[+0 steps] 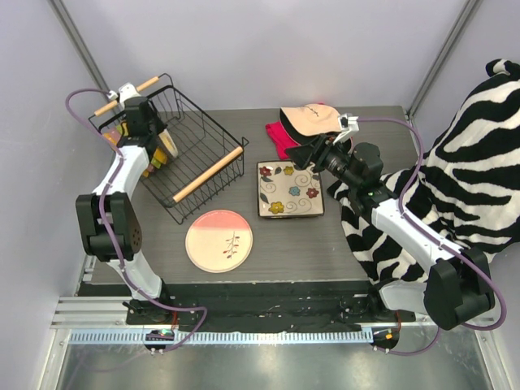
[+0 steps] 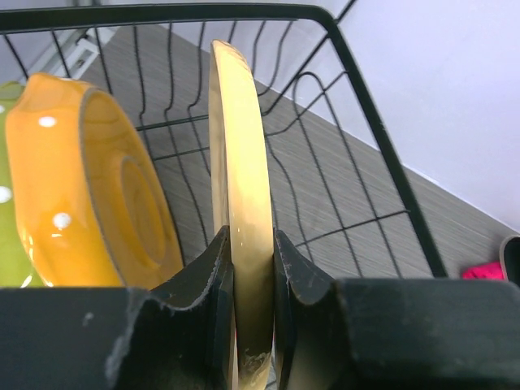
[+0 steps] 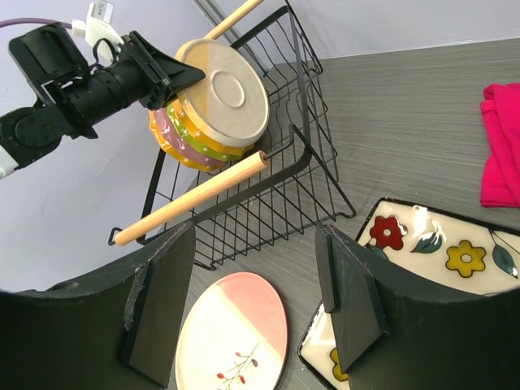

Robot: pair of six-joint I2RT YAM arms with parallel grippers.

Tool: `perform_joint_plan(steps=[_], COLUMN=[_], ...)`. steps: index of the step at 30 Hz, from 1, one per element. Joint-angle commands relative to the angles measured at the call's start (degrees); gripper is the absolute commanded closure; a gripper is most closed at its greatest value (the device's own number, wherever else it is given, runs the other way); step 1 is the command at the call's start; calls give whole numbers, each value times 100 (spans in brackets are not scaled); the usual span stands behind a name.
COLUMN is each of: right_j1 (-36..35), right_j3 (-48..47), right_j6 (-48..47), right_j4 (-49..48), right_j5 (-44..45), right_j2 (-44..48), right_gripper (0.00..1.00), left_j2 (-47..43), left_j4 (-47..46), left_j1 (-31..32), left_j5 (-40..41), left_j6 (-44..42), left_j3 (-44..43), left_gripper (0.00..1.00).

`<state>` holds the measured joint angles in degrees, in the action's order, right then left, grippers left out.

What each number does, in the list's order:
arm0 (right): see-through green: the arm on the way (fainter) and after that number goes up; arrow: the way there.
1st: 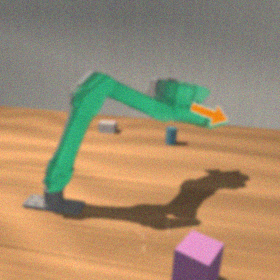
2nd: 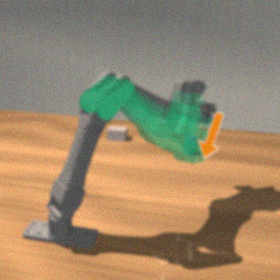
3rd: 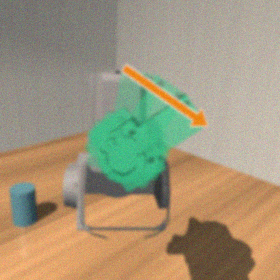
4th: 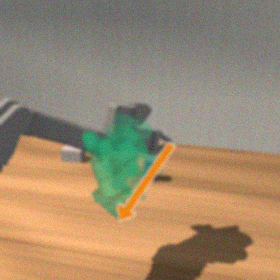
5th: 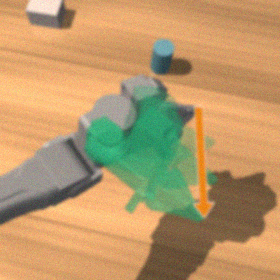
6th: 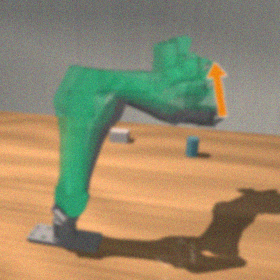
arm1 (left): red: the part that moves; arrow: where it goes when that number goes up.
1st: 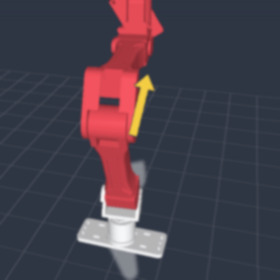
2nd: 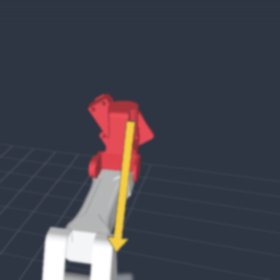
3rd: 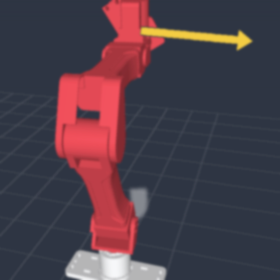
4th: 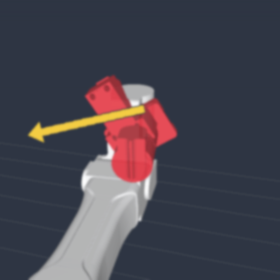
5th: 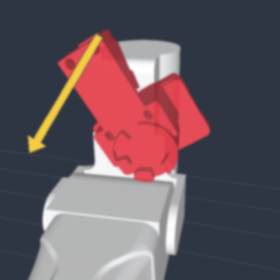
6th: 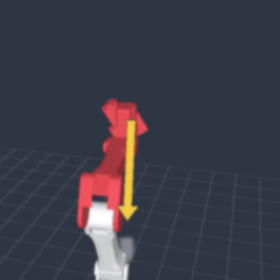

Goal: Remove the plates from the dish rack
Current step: Unload the plate from the dish rack.

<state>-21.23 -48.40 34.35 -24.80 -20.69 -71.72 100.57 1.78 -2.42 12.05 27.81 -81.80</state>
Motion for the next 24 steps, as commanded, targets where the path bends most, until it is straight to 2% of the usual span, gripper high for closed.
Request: perform_joint_plan(steps=[1,17,20,24], right_j1=[14,14,14,14], right_j3=[-11,15,6,-29], right_j6=[-139,-16,63,151], right_j4=[-148,-139,-131,-104], right_j5=[65,74,65,-40], right_j2=[229,396,405,405], right_gripper=[32,32,32,32], left_j2=[-741,-1347,-1540,-1900], left_j4=[-1207,-1347,-1347,-1120], left_j1=[-13,74,180,706], left_j5=[-309,-2022,-2225,-2234], left_j6=[110,-100,-328,-1153], left_j3=[-143,-205,-170,-38], left_gripper=[100,100,100,100])
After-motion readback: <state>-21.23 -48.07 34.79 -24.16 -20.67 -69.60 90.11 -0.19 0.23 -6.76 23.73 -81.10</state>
